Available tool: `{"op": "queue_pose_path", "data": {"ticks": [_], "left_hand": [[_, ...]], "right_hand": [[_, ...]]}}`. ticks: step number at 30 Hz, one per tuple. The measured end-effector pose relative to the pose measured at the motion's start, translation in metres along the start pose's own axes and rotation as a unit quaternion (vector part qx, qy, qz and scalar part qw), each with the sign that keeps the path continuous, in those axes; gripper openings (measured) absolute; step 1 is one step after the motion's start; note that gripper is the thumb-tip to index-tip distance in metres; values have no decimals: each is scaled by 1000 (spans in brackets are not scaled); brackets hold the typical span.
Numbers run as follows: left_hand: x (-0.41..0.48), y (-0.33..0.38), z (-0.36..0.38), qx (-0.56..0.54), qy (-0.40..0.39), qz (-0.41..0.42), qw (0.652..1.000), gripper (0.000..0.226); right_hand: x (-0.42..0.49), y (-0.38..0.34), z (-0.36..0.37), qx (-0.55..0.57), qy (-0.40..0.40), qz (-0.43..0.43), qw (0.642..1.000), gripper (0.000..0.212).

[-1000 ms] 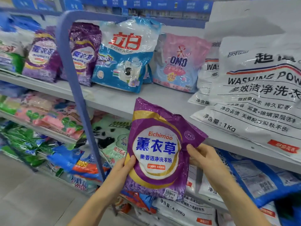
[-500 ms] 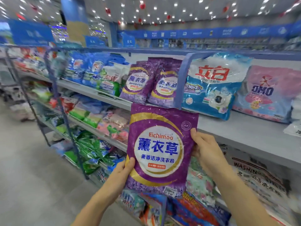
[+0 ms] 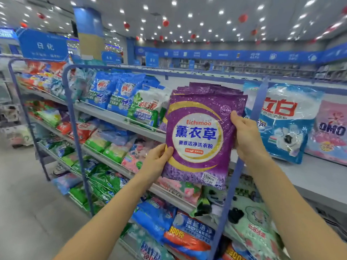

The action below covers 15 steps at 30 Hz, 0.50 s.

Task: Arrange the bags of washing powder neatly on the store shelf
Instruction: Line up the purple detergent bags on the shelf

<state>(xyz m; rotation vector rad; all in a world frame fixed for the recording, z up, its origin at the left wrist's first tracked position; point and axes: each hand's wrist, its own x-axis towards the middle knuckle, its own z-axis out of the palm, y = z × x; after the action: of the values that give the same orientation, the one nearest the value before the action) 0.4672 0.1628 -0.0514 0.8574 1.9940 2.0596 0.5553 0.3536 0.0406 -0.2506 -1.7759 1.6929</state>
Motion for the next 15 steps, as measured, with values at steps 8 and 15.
{"op": "queue_pose_path", "data": {"ticks": [8,15], "left_hand": [[108,11,23,-52,0,-12,999,23],[185,-11,42,-97,35,-60,993,39]], "right_hand": [[92,-2,8,30,66,-10,997,67],[90,62,2,-72,66,24,995,42]]}}
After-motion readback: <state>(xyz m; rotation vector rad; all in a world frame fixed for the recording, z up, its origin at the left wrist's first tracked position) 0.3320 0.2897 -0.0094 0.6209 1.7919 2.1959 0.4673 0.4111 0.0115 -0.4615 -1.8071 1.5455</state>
